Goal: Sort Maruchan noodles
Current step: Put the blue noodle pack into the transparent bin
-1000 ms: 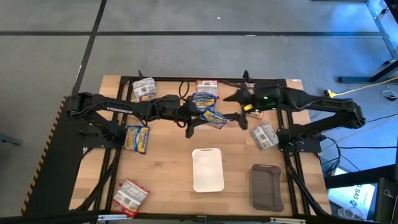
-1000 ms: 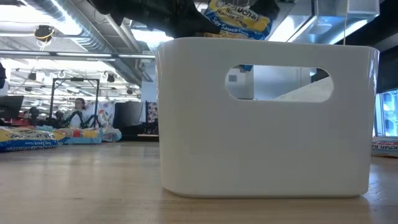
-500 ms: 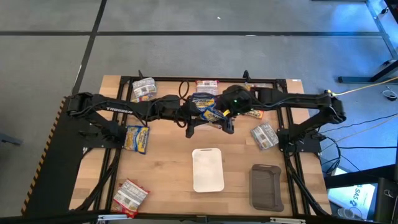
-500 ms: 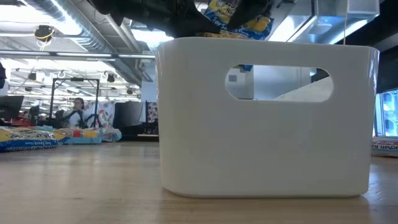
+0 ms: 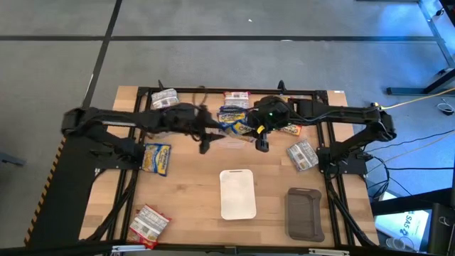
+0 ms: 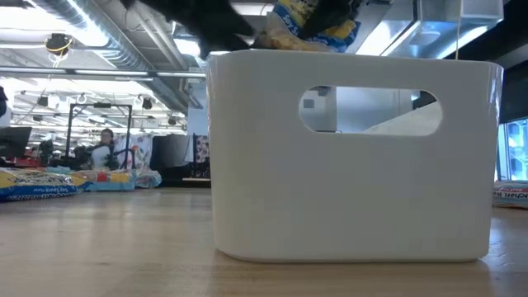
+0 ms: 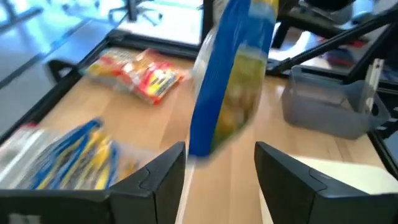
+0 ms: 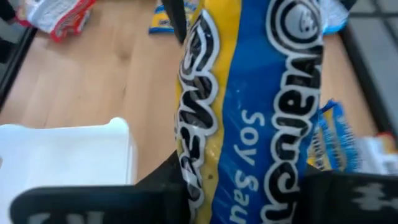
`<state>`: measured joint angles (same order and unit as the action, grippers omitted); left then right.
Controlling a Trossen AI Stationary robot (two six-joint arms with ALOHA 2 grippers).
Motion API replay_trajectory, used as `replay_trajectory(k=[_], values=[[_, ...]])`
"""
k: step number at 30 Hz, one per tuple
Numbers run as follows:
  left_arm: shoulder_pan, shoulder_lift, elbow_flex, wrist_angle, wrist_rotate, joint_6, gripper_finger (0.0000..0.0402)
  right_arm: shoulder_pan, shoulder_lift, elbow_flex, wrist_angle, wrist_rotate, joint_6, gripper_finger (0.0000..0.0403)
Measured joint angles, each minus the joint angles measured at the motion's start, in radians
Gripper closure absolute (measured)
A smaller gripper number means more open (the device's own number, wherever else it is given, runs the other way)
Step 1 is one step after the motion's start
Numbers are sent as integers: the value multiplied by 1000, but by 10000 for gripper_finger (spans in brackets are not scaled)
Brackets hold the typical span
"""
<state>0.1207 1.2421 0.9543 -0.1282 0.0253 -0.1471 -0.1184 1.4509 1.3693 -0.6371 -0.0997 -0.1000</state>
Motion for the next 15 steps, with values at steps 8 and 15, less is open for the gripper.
replay_trajectory(k=[8,15], values=[[-87,-175,-134,-167,-101,-68,216,-39,58,91,-15,98,-50,301],[-168,-163,-394,297,-117,-143,216,-135,226,230,-131,45,-135,311]])
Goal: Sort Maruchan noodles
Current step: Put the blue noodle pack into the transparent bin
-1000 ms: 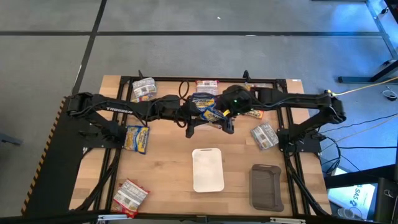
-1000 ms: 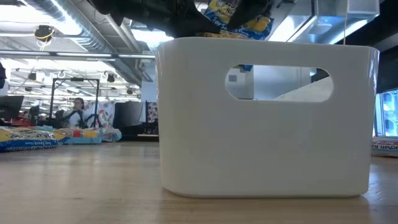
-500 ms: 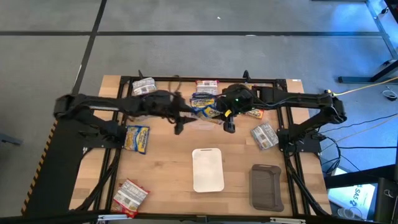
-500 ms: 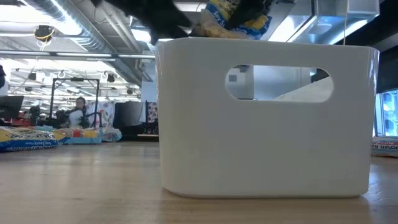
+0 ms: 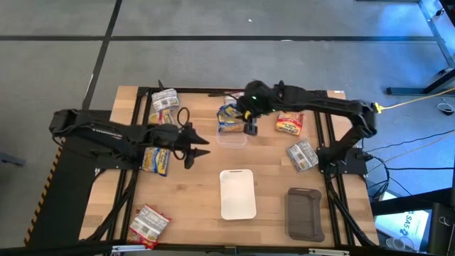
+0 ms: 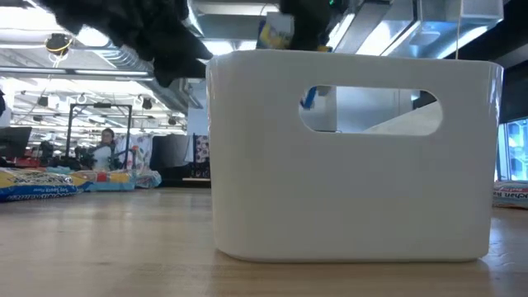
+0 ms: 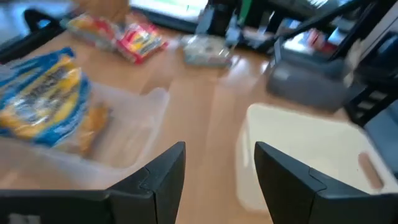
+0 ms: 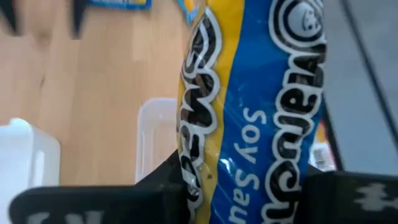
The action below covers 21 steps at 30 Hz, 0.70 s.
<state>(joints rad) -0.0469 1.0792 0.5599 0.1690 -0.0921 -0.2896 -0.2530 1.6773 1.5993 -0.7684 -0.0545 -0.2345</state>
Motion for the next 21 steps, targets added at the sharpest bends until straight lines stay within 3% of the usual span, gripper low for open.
replay_trajectory(k=[4,7,21], values=[[-18,1,-59,127,-2,-18,216,-31,91,52,-29,-73,-7,299],[-25,2,-63,123,-11,-22,216,-32,144,65,-38,-120,-33,306],[-28,1,-63,128,-27,-15,216,-36,248,65,-70,-147,-100,311]])
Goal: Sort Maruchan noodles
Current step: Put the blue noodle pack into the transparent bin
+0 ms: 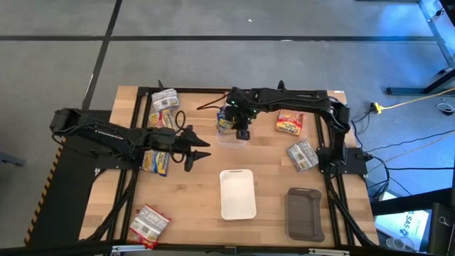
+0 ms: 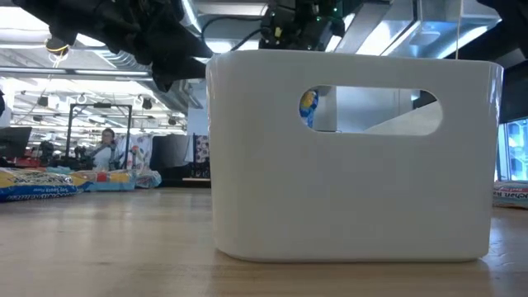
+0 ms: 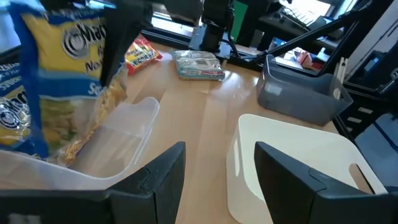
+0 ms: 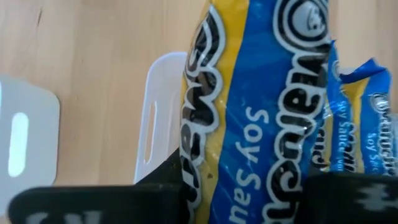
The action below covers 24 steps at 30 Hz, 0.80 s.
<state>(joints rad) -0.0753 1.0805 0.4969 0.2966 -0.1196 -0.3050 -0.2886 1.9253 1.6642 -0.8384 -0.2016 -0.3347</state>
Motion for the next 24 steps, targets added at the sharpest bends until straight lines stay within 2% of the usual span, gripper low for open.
replay_trajectory(k=[8,14,24], values=[[0,0,0,-6,-22,1,216,0,31,-7,11,10,-11,297],[0,0,0,-11,-22,1,216,0,58,-8,-3,16,-17,312],[0,0,0,-12,-22,1,216,0,72,-8,8,26,-37,299]])
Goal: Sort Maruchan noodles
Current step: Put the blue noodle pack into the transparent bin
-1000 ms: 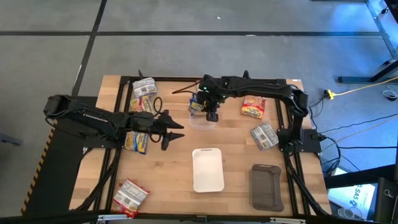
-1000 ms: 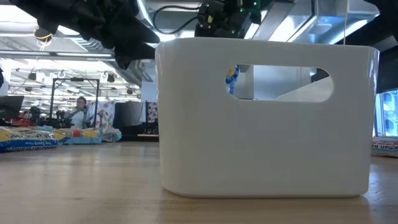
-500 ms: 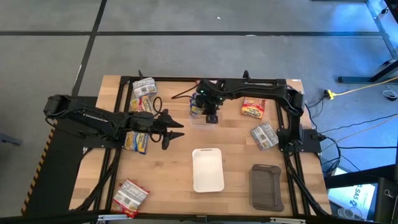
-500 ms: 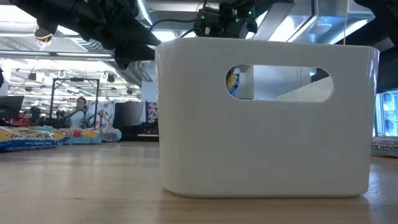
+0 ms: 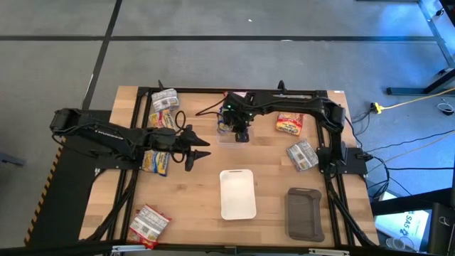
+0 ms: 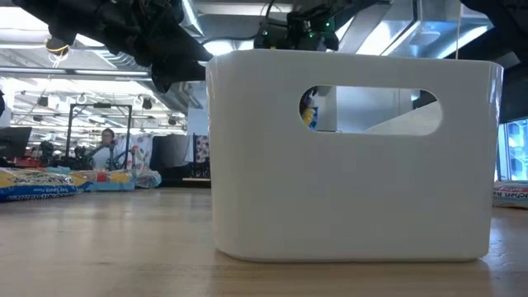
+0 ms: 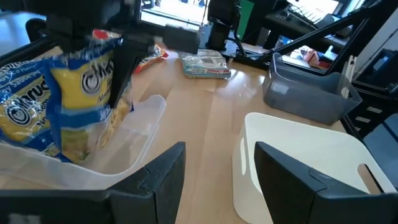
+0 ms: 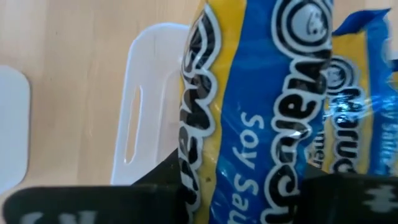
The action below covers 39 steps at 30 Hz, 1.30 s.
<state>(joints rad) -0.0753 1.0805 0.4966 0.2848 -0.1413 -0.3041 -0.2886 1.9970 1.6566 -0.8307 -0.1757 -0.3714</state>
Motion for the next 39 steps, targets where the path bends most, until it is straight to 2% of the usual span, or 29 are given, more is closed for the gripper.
replay_trajectory(k=[6,21,25,33,39], values=[[0,0,0,0,0,0,216,0,48,0,-10,11,-1,305],[0,0,0,0,0,1,216,0,77,0,49,7,-1,282],[0,0,0,0,0,1,216,8,96,1,52,3,0,256],[0,0,0,1,0,1,216,23,98,11,24,65,0,172],[1,0,0,1,0,1,216,27,50,38,12,131,43,153]])
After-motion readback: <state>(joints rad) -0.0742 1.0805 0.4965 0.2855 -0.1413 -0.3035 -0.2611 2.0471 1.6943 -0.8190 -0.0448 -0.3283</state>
